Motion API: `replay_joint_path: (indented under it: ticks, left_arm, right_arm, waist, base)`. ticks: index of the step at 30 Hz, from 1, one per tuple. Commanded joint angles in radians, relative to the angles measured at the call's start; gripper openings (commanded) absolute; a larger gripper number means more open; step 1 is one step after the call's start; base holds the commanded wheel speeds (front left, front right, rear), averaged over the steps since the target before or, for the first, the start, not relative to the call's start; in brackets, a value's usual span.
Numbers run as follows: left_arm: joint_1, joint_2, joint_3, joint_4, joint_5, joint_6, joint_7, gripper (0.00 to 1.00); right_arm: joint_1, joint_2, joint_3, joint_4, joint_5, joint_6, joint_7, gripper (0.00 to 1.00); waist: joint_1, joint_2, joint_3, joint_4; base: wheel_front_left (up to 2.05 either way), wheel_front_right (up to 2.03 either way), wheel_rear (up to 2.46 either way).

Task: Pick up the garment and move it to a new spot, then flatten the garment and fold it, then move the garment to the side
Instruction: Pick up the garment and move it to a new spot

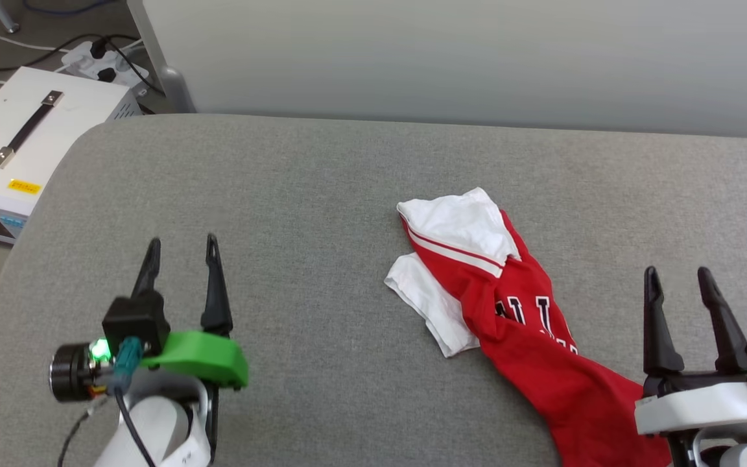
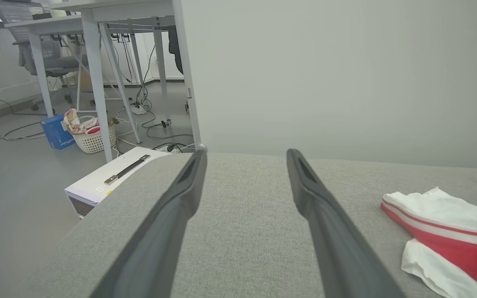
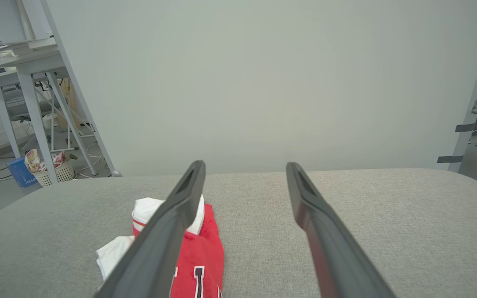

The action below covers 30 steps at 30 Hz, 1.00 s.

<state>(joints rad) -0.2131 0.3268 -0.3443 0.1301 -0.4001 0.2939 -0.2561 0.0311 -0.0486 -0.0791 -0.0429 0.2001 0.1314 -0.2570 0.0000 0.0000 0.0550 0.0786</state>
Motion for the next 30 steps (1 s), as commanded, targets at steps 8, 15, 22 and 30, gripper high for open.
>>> replay_joint_path:
  ticks: [8, 15, 22, 30]
  left_arm:
    - [0.156, -0.093, 0.099, -0.040, 0.099, -0.112, -0.006, 1.00]
    - [0.194, -0.154, 0.152, -0.023, 0.164, -0.176, -0.006, 1.00]
    - [0.219, -0.192, 0.200, -0.007, 0.208, -0.218, -0.006, 1.00]
    - [0.228, -0.224, 0.244, 0.011, 0.252, -0.255, -0.006, 1.00]
  right_arm:
    - [0.044, -0.002, 0.046, 0.043, -0.012, -0.001, -0.005, 1.00]
    - [0.073, -0.002, 0.078, 0.073, -0.019, -0.001, -0.005, 1.00]
    - [0.093, -0.003, 0.080, 0.088, -0.020, -0.001, -0.005, 1.00]
    - [0.094, -0.003, 0.081, 0.092, -0.025, -0.001, -0.005, 1.00]
  waist:
    - [0.0000, 0.0000, -0.041, -0.008]
    - [0.0000, 0.0000, -0.053, -0.019]
    - [0.0000, 0.0000, -0.056, -0.024]
    - [0.0000, 0.0000, -0.057, -0.024]
  base:
    - [0.00, 0.00, 0.00]
    - [0.00, 0.00, 0.00]
    - [0.00, 0.00, 0.00]
    - [0.00, 0.00, 0.00]
